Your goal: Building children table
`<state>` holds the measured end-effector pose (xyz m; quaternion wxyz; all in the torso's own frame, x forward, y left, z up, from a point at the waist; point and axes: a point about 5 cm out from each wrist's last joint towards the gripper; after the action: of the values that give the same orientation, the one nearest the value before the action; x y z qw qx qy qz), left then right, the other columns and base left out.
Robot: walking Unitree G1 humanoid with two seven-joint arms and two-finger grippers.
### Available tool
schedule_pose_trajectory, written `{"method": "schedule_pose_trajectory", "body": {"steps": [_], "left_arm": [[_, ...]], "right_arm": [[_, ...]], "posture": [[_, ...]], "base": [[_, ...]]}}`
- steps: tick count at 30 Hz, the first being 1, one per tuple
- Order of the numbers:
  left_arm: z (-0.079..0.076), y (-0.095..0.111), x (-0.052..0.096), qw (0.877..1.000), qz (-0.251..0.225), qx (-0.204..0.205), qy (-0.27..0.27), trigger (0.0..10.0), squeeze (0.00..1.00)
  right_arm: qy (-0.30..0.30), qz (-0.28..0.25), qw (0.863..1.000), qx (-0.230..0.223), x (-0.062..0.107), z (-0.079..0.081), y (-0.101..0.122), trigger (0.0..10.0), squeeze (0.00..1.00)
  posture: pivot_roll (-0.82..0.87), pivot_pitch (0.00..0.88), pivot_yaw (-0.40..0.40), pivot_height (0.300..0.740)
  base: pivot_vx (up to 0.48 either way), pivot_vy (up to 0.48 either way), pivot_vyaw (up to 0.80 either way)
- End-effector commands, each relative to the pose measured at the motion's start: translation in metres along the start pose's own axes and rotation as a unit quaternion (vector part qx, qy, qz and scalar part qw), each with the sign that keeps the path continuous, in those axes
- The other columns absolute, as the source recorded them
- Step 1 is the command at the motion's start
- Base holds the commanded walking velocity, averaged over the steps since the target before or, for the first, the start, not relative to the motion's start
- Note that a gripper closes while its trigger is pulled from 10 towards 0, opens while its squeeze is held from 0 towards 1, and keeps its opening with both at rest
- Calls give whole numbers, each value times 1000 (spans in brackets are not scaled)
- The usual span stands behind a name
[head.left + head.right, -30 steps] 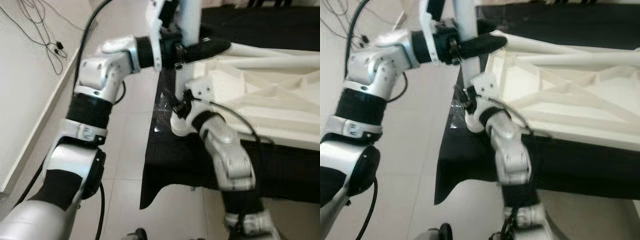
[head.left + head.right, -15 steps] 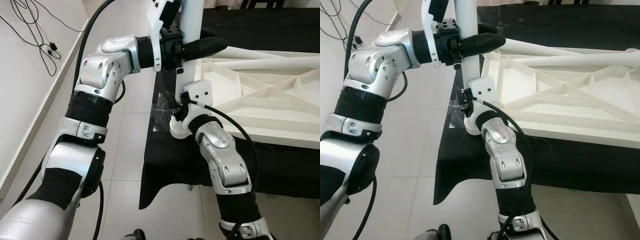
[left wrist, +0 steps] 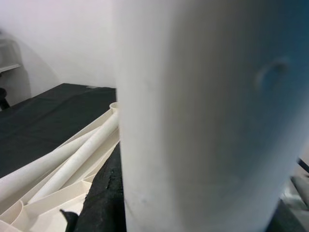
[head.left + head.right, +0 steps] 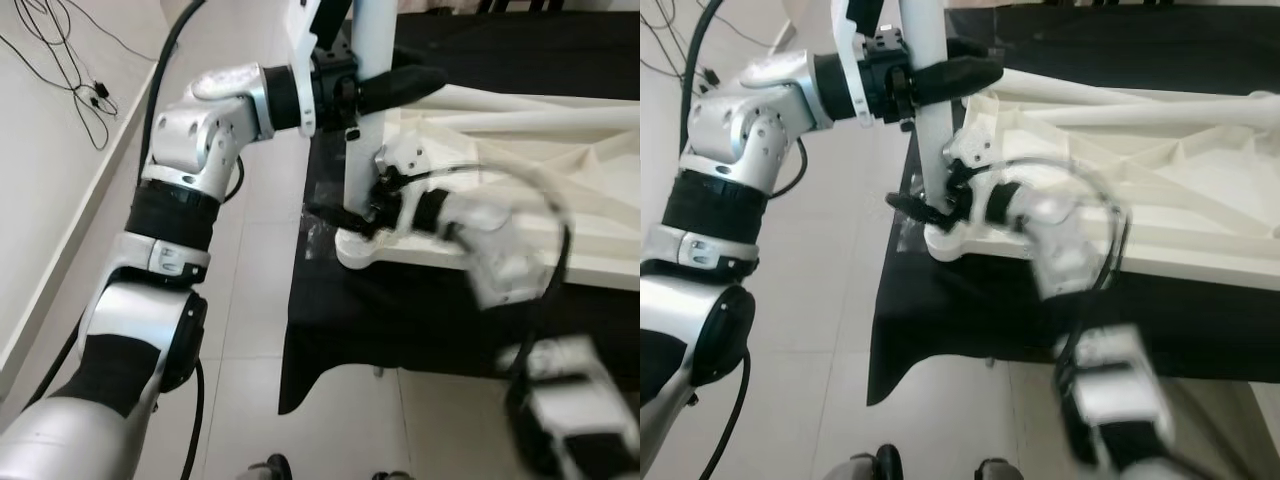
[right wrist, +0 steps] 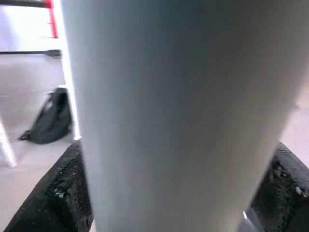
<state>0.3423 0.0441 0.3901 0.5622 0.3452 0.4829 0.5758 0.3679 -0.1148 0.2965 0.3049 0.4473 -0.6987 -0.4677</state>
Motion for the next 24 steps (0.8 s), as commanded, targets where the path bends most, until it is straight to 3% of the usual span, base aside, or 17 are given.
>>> {"method": "schedule_pose_trajectory", "body": {"steps": [1, 5, 6, 7, 8, 14, 24], "left_arm": [[-15, 1, -17, 998, 3, 1, -62, 0, 0], [-16, 1, -18, 998, 2, 3, -66, 0, 0], [-16, 1, -18, 998, 2, 3, -66, 0, 0], [-16, 1, -18, 998, 2, 3, -66, 0, 0], [-17, 1, -19, 998, 3, 2, -67, 0, 0], [-19, 0, -20, 997, 5, 0, -71, 0, 0], [-19, 0, -20, 998, 4, -4, -69, 0, 0]], "right_arm": [[43, 5, 999, -15, -14, 11, -9, 10000, 0], [93, 7, 995, -32, -19, 11, -10, 9961, 0], [100, 5, 994, -33, -19, 11, -10, 4667, 0], [100, 5, 994, -33, -19, 11, -10, 4667, 0], [114, 9, 993, -33, -19, 11, -11, 0, 0], [156, 10, 987, -34, -20, 9, -13, 0, 0], [143, 5, 989, -45, -14, 8, -25, 0, 0]], "posture": [[12, 225, 34, 740], [16, 230, 35, 740], [17, 230, 34, 740], [17, 230, 34, 740], [26, 233, 34, 740], [26, 236, 34, 740], [18, 231, 36, 740]], "base": [[0, 0, 0], [0, 0, 0], [0, 0, 0], [0, 0, 0], [0, 0, 0], [0, 0, 0], [0, 0, 0]]}}
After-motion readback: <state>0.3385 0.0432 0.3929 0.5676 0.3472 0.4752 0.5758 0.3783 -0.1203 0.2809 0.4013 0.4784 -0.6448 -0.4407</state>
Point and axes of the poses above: a point about 5 cm out from each wrist's last joint towards the gripper, its own x axis pointing back from the gripper into the wrist, its own y axis along the axis of the wrist's last joint, z = x × y, and after that the axes turned 1 degree about -x, right-handed
